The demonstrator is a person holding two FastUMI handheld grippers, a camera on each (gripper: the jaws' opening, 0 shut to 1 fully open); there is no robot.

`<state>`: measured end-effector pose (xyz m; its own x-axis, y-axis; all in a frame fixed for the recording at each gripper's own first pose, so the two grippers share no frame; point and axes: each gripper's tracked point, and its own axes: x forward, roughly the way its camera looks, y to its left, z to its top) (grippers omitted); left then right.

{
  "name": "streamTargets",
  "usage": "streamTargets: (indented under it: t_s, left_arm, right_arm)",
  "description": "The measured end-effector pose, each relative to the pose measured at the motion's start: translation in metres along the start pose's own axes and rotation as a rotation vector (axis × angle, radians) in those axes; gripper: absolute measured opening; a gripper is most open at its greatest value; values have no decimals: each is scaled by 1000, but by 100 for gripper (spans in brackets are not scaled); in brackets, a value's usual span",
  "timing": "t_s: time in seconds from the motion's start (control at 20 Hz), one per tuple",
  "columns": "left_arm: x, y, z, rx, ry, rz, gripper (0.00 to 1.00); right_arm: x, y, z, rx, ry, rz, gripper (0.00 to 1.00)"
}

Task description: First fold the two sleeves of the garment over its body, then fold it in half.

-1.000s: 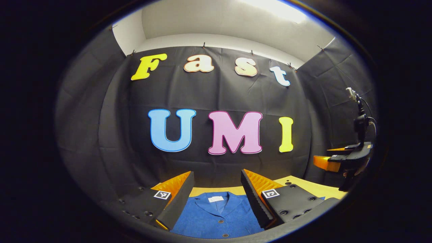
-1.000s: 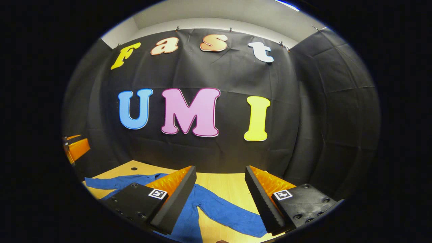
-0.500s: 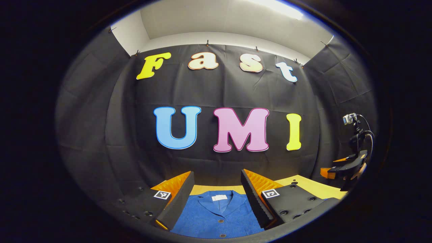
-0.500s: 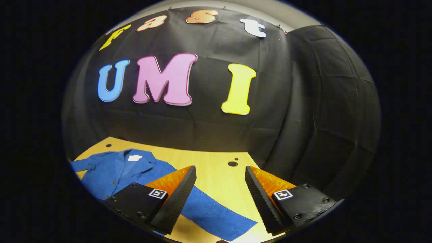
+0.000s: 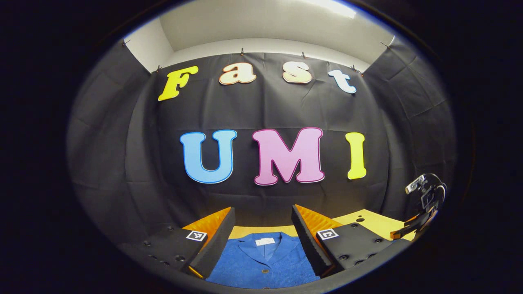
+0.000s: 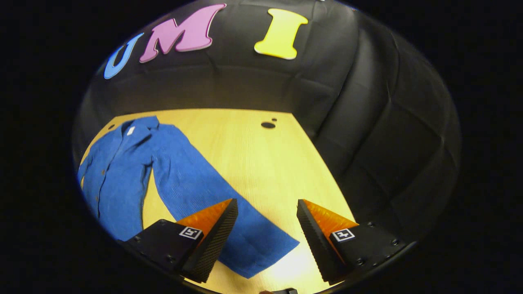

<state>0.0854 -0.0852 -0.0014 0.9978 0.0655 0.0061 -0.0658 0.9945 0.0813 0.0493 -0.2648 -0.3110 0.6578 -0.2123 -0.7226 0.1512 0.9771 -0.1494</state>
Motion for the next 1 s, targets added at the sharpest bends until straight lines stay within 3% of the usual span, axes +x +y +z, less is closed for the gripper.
streamTargets:
  t_s: [0.3,0.5,0.7,0.8,0.85,1.0]
  left_arm:
    - [1,-4,-3,-2,22,27,80]
    - [-2,-1,-4,39,30,38,81]
    - [4,5,-5,26,20,23,80]
    - [5,12,-7,10,14,4,80]
    - [4,23,-9,16,18,0,80]
    - [-3,58,-7,24,4,13,80]
  right_arm:
    - [21,6,-64,58,176,57,98]
    - [21,16,-64,118,168,103,90]
    - [19,29,-60,163,159,125,14]
    - [6,45,-50,240,147,146,11]
    - [2,52,-33,264,86,144,6]
    - [-22,91,15,227,-7,204,5]
